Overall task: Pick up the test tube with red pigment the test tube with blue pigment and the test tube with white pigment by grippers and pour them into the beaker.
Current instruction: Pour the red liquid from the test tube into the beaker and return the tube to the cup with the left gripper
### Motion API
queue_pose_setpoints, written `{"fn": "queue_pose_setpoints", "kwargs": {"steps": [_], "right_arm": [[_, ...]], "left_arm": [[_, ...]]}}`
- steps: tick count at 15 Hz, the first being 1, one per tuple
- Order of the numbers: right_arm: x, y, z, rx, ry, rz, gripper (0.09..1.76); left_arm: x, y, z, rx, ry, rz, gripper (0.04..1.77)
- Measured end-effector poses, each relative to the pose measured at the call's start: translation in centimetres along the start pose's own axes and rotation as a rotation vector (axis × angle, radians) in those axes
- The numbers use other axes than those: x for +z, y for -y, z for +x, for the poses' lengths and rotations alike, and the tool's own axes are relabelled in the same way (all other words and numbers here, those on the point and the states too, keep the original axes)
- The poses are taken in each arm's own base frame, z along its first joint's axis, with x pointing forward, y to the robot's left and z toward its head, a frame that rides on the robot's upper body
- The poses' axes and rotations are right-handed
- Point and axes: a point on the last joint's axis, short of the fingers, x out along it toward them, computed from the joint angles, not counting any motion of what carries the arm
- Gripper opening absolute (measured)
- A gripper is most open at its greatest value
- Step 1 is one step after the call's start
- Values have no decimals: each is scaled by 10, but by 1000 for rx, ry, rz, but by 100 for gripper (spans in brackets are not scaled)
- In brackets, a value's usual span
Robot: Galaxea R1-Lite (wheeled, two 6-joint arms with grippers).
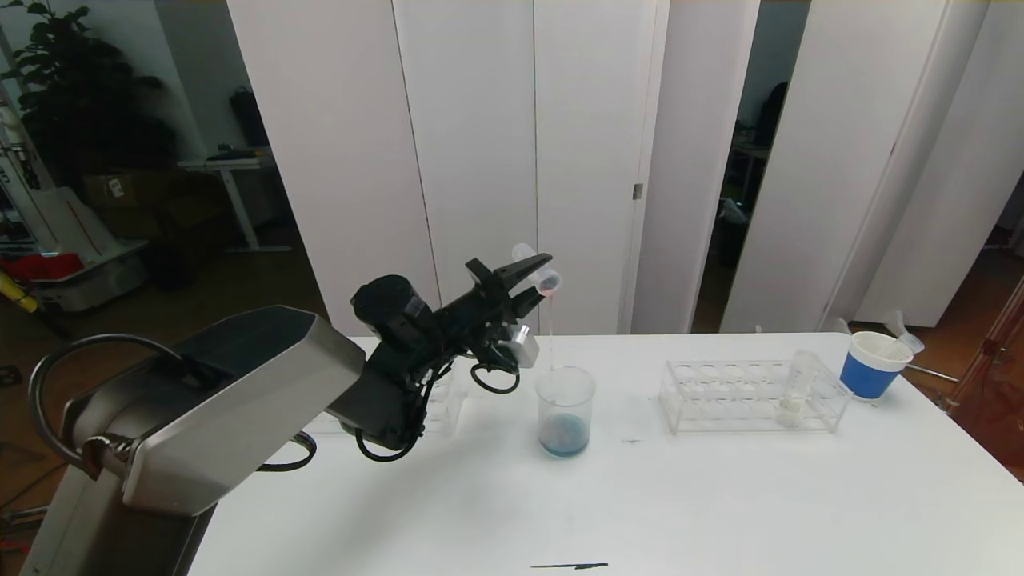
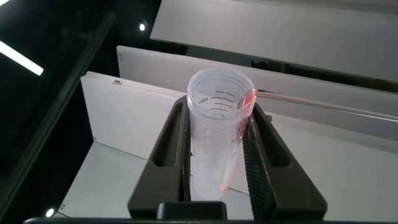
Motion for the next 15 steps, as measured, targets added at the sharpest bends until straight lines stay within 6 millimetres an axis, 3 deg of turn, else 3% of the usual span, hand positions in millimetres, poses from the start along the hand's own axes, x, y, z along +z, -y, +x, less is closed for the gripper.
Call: {"fn": "queue_pose_setpoints", "kwargs": {"steps": [11,15], "right_arm": [[0,0,0,0,0,0,175],[0,0,0,0,0,0,175]], "left_arm": [[-1,-3,-1,5,-11,-1,58],[-5,-18,-8,-10,-48,-109,58]]}}
